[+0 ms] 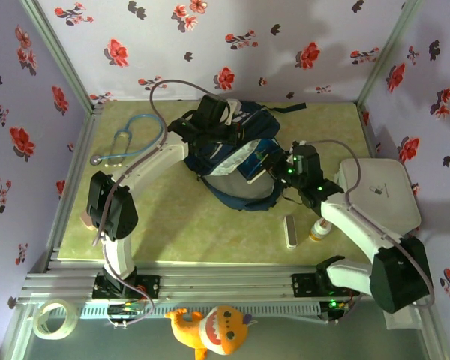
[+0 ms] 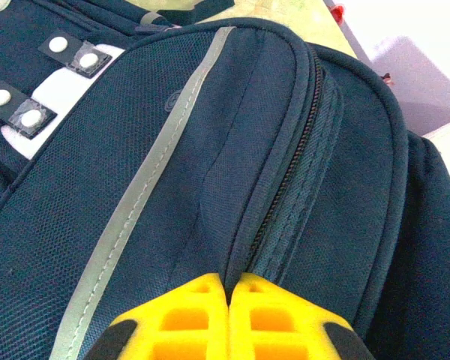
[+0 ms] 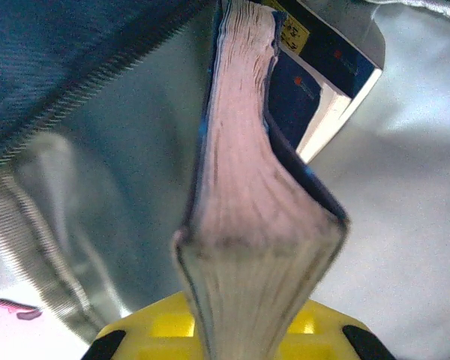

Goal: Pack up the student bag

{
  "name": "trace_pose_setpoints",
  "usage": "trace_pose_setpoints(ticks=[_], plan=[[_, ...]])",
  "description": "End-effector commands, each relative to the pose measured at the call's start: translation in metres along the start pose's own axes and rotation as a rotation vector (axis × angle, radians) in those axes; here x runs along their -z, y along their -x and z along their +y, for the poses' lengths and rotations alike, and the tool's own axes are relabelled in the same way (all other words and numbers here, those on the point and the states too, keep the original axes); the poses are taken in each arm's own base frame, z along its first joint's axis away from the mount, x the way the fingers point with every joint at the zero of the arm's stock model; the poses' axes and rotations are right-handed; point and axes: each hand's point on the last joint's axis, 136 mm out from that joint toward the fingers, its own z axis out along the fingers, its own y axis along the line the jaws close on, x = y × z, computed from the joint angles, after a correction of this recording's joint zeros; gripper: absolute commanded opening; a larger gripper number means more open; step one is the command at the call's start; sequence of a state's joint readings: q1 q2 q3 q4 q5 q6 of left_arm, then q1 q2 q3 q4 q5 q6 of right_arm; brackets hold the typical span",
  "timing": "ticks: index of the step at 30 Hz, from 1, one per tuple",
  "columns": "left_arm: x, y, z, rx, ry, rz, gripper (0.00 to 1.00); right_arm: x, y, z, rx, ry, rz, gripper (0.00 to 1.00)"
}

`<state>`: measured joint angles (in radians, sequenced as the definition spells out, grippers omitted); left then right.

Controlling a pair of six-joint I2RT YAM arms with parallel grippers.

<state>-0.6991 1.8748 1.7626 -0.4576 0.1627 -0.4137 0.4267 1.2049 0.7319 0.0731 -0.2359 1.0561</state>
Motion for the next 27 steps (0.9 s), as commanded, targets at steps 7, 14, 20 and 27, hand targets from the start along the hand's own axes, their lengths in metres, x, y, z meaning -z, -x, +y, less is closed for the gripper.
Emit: trace_pose_setpoints(ticks=[7, 14, 20, 27], plan=[[0.029, 0.046, -0.026, 0.009, -0.093, -0.139, 0.0, -0.034, 0.03, -0.029, -0.081, -0.192, -0.144, 0.0], [0.035, 0.041, -0.022, 0.021, -0.089, -0.139, 0.0, -0.076, 0.023, -0.054, -0.185, -0.238, -0.104, 0.0], [0.043, 0.043, -0.016, 0.049, -0.082, -0.149, 0.0, -0.121, 0.027, -0.031, -0.182, -0.129, -0.048, 0.01], [0.051, 0.049, -0.018, 0.05, -0.093, -0.15, 0.0, -0.152, 0.036, -0.01, -0.236, -0.06, -0.071, 0.02]])
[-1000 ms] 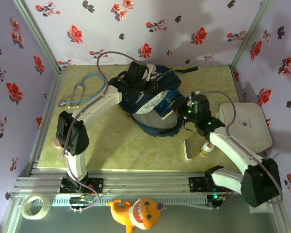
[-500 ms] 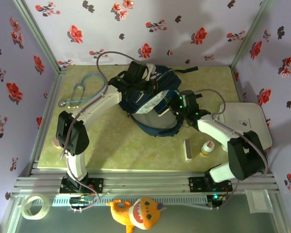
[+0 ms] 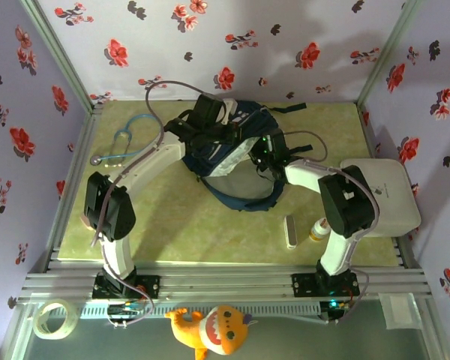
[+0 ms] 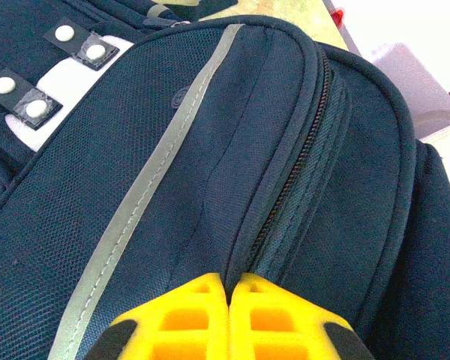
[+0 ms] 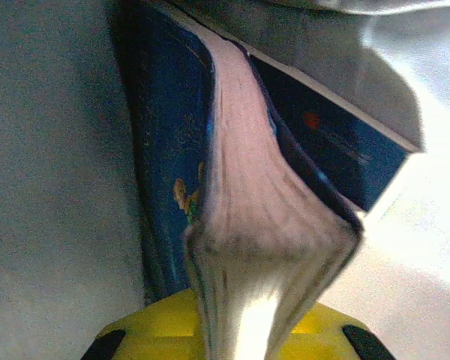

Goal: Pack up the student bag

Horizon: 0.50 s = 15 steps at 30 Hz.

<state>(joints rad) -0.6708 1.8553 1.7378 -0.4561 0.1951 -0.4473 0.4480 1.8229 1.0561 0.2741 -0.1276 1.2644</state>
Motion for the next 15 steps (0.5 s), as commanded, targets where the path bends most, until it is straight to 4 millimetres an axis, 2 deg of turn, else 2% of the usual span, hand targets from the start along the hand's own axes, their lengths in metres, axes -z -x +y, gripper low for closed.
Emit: trace_pose_setpoints(ticks=[1, 6, 10, 13, 15], plan=[[0.046, 0.049, -0.03, 0.001, -0.09, -0.155, 0.0, -0.011, 0.002, 0.023, -0.037, 0.065, -0.02, 0.02], [0.046, 0.05, -0.031, 0.016, -0.098, -0.154, 0.0, -0.029, -0.001, 0.029, -0.04, 0.101, 0.008, 0.05], [0.046, 0.049, -0.027, 0.028, -0.093, -0.152, 0.0, -0.03, -0.004, 0.025, -0.035, 0.106, 0.025, 0.08], [0.044, 0.048, -0.023, 0.044, -0.087, -0.15, 0.0, -0.024, -0.003, 0.029, -0.026, 0.123, 0.026, 0.15], [0.042, 0.047, -0.019, 0.057, -0.084, -0.144, 0.0, -0.017, -0.002, 0.033, -0.023, 0.134, 0.029, 0.26]])
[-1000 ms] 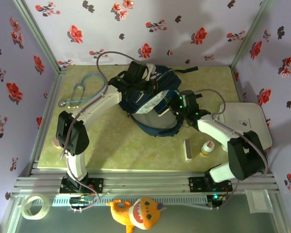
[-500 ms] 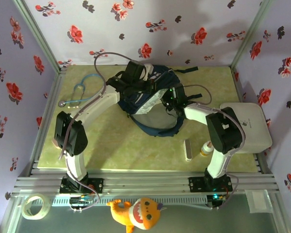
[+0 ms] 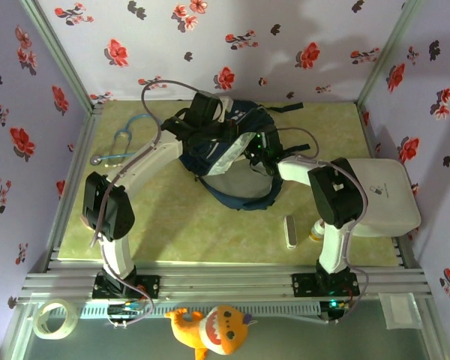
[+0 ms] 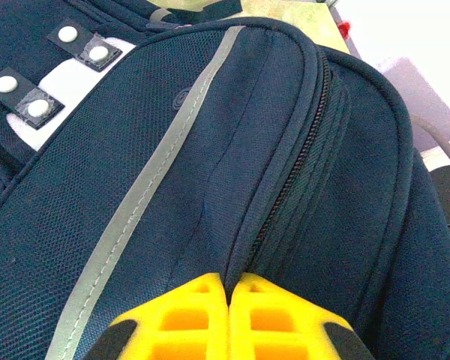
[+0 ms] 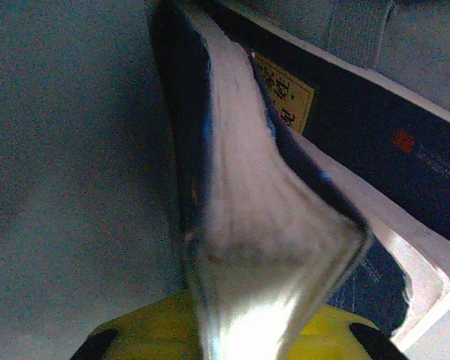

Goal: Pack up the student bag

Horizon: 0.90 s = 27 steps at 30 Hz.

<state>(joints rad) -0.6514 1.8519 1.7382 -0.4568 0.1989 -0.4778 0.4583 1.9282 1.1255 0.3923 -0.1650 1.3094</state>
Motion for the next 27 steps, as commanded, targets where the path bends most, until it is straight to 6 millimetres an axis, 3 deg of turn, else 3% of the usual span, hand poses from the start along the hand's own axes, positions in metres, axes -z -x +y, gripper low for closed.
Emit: trace_pose_setpoints(ticks=[1, 4, 8, 15, 18, 19, 24, 27], plan=[[0.039, 0.041, -0.028, 0.021, -0.096, -0.132, 0.0, 0.012, 0.0, 0.015, 0.003, 0.048, 0.012, 0.31], [0.038, 0.041, -0.024, 0.036, -0.091, -0.132, 0.0, 0.028, 0.0, 0.017, -0.008, 0.057, 0.02, 0.45], [0.038, 0.041, -0.019, 0.055, -0.086, -0.136, 0.0, 0.06, -0.002, 0.0, 0.02, -0.025, 0.001, 0.55], [0.018, 0.024, -0.001, 0.094, -0.06, -0.092, 0.0, 0.13, -0.007, -0.057, 0.109, -0.265, -0.1, 0.61], [0.01, 0.016, 0.005, 0.109, -0.052, -0.069, 0.0, 0.157, -0.003, -0.072, 0.133, -0.335, -0.143, 0.62], [0.008, 0.013, 0.007, 0.114, -0.05, -0.06, 0.03, 0.164, -0.002, -0.074, 0.144, -0.35, -0.156, 0.62], [-0.003, -0.007, 0.01, 0.129, -0.08, 0.015, 0.46, 0.203, 0.015, -0.066, 0.207, -0.382, -0.264, 0.71], [-0.003, -0.018, 0.023, 0.158, -0.063, 0.042, 0.65, 0.216, 0.021, -0.056, 0.237, -0.376, -0.298, 0.77]])
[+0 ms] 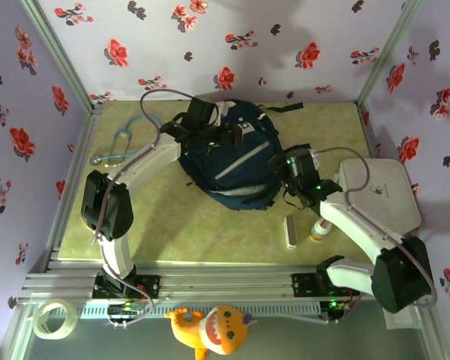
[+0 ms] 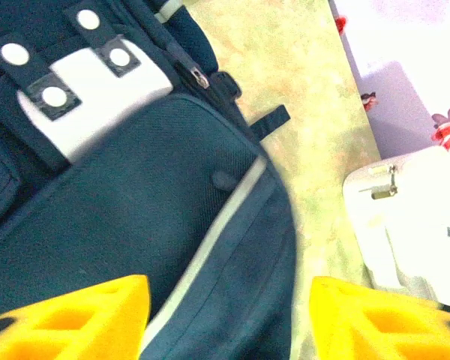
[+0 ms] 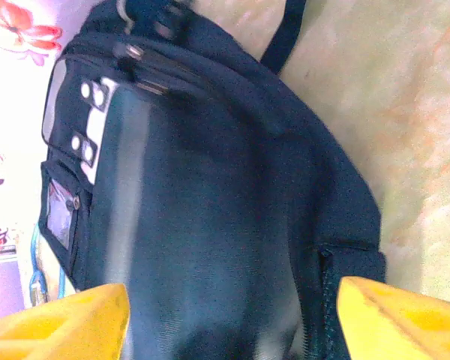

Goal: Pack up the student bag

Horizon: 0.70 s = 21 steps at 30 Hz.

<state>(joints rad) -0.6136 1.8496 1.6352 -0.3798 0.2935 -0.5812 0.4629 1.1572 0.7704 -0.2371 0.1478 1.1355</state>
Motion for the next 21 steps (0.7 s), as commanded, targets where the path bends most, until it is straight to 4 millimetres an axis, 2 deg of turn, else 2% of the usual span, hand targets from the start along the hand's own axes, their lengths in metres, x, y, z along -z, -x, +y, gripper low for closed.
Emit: trace_pose_setpoints(ticks=[1, 5, 9, 12, 16, 21], plan=[[0.012, 0.001, 0.013, 0.041, -0.005, -0.005, 0.69, 0.014, 0.016, -0.01, 0.069, -0.068, -0.075, 0.78], [0.017, -0.014, 0.066, 0.176, 0.079, 0.002, 0.78, 0.008, 0.008, 0.004, 0.104, -0.019, -0.025, 0.79], [0.027, -0.038, 0.131, 0.343, 0.189, -0.009, 0.78, -0.002, -0.004, 0.011, 0.118, 0.009, 0.033, 0.79], [0.031, -0.056, 0.169, 0.448, 0.244, -0.013, 0.77, -0.011, -0.011, 0.01, 0.122, -0.001, 0.062, 0.78], [0.03, -0.068, 0.196, 0.53, 0.28, -0.017, 0.74, -0.019, -0.017, 0.009, 0.124, -0.013, 0.093, 0.78], [0.016, -0.075, 0.219, 0.597, 0.295, 0.008, 0.67, -0.025, -0.022, 0.001, 0.123, -0.039, 0.113, 0.77]])
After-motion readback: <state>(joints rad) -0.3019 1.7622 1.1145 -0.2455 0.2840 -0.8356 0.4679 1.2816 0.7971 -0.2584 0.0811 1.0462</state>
